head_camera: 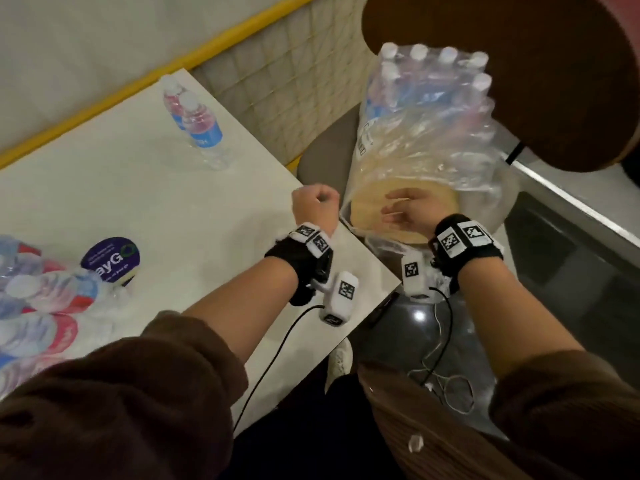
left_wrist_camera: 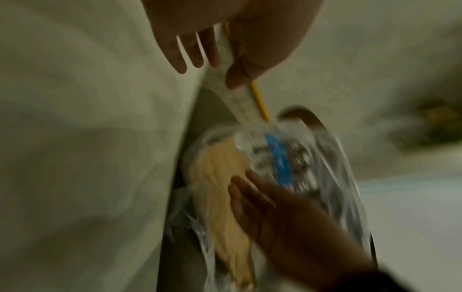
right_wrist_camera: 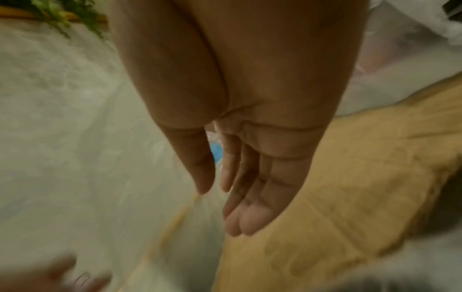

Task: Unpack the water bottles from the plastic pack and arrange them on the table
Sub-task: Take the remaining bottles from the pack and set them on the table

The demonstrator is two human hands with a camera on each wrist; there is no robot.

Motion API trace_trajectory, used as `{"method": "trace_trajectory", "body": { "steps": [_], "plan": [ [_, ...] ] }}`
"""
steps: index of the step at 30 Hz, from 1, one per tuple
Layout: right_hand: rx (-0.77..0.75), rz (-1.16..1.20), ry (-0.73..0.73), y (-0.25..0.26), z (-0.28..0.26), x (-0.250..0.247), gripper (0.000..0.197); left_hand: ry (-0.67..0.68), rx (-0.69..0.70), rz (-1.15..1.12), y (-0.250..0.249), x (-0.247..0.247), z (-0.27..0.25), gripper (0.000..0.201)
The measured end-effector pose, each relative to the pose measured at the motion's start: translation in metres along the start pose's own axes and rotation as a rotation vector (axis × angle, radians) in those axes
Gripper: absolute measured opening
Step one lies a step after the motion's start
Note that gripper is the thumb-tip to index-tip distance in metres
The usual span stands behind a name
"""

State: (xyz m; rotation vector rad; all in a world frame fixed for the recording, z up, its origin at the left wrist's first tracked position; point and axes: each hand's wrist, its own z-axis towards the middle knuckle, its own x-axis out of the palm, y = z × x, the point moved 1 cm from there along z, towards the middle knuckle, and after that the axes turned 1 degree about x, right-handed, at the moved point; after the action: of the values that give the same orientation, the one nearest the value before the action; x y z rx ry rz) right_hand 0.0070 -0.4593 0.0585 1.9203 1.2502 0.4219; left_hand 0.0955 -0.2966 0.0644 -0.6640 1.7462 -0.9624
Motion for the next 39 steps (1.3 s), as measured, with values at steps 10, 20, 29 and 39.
{"method": "trace_trajectory", "body": {
  "steps": [10, 20, 29, 39],
  "plan": [
    [-0.076, -0.593, -0.353, 0.051, 0.029, -0.070, 0.060, 0.212, 0.372, 0.367, -0.055, 0.046, 0.030, 0.040],
    [0.031, -1.594, -0.186, 0.082, 0.047, -0.072, 0.043, 0.246, 0.362, 0.302, -0.074, 0.042, 0.040, 0.048],
    [0.149, -1.654, -0.146, 0.077, 0.042, -0.071, 0.046, 0.378, 0.340, 0.293, -0.069, 0.038, 0.055, 0.068],
    [-0.204, -0.851, 0.140, 0.065, 0.082, -0.010, 0.033, 0.368, 0.178, 0.262, -0.048, 0.056, 0.077, 0.061]
  ]
}}
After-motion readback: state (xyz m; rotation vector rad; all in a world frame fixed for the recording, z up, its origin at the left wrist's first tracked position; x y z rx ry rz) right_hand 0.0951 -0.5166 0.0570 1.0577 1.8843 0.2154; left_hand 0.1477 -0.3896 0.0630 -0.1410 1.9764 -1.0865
